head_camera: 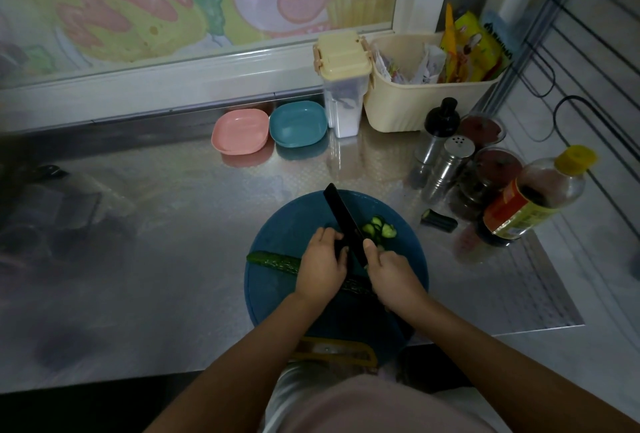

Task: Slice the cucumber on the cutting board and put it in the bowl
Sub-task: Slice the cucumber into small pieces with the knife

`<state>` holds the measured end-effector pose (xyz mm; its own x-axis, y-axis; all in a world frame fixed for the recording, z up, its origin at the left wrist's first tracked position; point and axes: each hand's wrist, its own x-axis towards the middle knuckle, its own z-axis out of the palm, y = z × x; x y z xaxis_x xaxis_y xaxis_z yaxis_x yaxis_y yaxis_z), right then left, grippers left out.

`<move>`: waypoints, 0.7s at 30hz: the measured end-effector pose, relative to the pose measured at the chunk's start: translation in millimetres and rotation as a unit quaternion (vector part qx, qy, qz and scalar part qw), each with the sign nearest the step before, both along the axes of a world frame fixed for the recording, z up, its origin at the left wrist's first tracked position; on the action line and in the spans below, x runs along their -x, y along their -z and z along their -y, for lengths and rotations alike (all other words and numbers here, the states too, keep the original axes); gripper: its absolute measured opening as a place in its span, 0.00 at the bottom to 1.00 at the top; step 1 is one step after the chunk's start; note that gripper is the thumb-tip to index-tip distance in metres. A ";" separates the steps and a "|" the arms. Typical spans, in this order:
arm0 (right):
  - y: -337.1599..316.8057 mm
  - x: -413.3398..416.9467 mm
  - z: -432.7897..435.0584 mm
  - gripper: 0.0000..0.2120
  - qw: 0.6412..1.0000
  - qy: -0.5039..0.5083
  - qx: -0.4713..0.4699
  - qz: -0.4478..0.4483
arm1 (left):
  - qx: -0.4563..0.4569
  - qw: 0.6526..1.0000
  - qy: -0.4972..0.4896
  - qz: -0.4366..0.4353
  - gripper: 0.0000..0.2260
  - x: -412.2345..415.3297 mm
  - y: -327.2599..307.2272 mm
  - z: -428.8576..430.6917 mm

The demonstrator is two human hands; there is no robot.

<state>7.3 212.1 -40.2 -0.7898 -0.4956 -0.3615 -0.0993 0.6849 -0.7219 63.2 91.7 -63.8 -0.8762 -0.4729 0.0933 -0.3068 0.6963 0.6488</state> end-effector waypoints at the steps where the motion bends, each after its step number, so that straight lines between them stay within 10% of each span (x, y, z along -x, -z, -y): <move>1: 0.8 -1.1 1.7 0.28 1.000 0.004 -0.002 0.000 | -0.001 1.000 -0.001 0.001 0.06 0.0 0.0 0.0; 21: -2.5 4.6 3.1 0.29 1.000 0.004 -0.008 0.014 | -0.009 1.000 0.001 0.005 0.10 -6.0 -0.6 2.6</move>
<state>2.8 209.1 -37.7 -0.7825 -0.4843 -0.3914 -0.0739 0.6963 -0.7139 69.2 89.1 -63.3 -0.8779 -0.4727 0.0770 -0.3116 0.6858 0.6577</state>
